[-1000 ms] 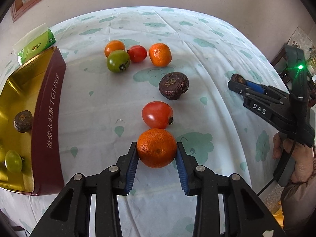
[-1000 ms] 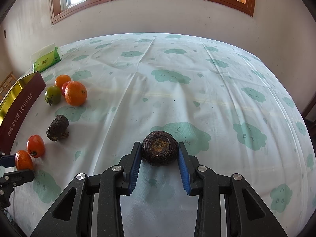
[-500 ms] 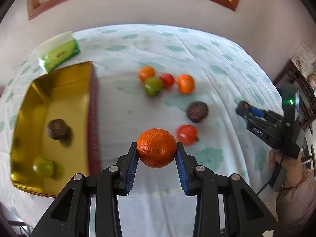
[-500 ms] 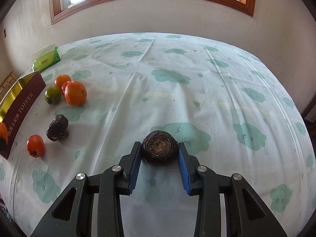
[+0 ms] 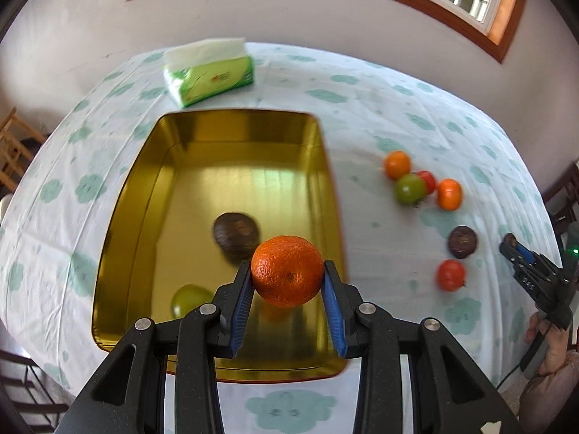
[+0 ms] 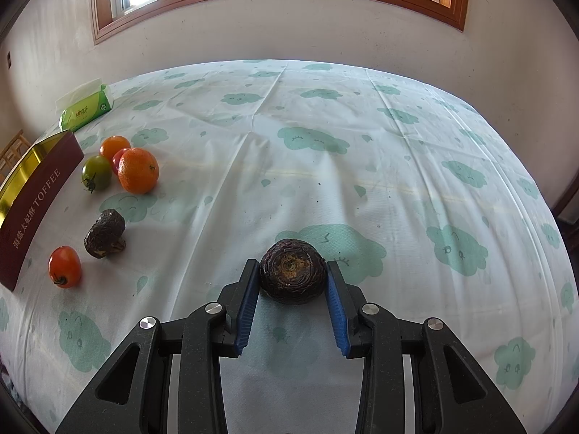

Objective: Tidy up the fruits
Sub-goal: 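Carry the orange over the tin and open the left gripper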

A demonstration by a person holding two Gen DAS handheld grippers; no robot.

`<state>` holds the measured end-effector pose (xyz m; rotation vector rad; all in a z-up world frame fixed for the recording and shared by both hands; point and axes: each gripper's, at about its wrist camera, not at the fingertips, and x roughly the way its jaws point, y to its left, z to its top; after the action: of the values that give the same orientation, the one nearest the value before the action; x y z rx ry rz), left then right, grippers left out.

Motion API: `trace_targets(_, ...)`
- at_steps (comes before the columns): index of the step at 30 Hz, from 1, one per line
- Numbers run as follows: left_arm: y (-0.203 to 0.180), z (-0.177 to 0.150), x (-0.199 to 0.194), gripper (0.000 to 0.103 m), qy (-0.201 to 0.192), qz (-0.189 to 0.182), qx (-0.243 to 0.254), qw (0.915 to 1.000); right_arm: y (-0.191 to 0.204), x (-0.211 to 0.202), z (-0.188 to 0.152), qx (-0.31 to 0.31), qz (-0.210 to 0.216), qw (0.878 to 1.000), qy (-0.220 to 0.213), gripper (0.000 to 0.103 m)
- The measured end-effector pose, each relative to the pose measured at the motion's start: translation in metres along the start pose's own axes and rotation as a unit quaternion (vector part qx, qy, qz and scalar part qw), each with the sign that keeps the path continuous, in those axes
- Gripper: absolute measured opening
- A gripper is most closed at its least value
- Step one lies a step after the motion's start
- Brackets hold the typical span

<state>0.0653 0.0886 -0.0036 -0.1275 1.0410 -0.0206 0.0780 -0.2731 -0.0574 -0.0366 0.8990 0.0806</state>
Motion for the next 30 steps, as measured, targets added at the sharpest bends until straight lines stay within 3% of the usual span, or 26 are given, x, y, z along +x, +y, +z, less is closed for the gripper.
trace_targets(9, 0.015, -0.010, 0.021, 0.033, 0.036, -0.003, -0.007, 0.9993, 0.000, 0.000, 0.000, 0.000, 0.000, 1.000, 0.000, 0.037)
trace_targets(30, 0.002, -0.017, 0.036, 0.035, 0.064, 0.024, 0.039, 0.9969, 0.001, 0.000, 0.000, 0.000, -0.001, 1.000, 0.000, 0.038)
